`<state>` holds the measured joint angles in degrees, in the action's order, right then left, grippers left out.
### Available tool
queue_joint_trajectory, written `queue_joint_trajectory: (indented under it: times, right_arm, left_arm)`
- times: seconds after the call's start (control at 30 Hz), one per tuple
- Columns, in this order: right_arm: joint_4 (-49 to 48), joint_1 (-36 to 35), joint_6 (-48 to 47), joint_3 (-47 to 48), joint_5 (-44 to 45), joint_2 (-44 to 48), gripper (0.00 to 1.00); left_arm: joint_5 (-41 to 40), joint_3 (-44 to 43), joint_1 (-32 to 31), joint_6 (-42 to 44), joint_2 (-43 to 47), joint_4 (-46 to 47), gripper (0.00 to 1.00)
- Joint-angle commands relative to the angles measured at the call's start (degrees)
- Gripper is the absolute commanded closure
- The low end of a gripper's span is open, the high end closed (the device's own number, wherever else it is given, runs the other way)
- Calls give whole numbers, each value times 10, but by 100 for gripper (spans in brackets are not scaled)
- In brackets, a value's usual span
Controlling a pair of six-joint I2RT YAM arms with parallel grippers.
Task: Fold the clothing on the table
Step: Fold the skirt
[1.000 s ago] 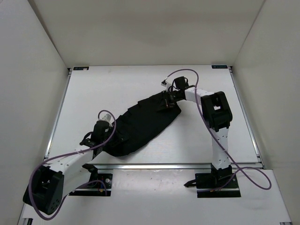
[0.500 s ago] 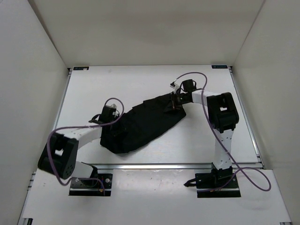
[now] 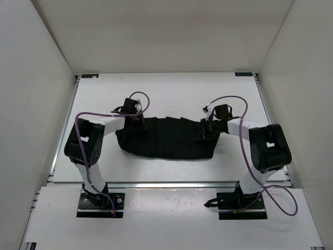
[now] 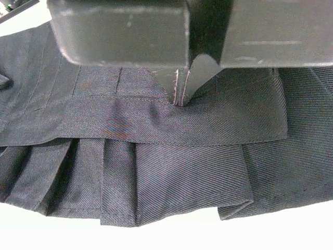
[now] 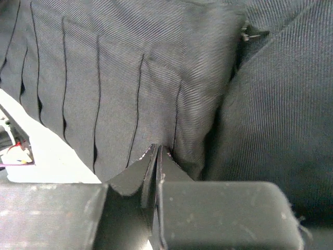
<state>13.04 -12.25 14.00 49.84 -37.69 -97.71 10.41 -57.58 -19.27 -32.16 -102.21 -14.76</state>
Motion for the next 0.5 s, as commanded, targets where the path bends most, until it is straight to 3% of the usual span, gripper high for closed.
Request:
queue_joint_trajectory:
  times: [0.0,0.1,0.23,0.3,0.37,0.47]
  right_arm:
    - [1,-1,4,-7,46,54,100]
    - [6,19,5,25,40,50,99]
    - [16,50,23,71,8,69,67]
    - [32,50,30,85,38,98,47]
    - [61,47,18,96,91,127,24]
    - [139,44,14,109,165,145,12]
  left_arm:
    - [12,-37,-2,40,-21,-22,100]
    - [18,-48,-9,52,-13,-19,100]
    - [35,-77,-2,59,28,-20,99]
    - [37,-105,0,73,45,-33,91]
    - [25,-140,-9,89,56,-60,75]
    - [-14,-174,-16,113,84,-110,64]
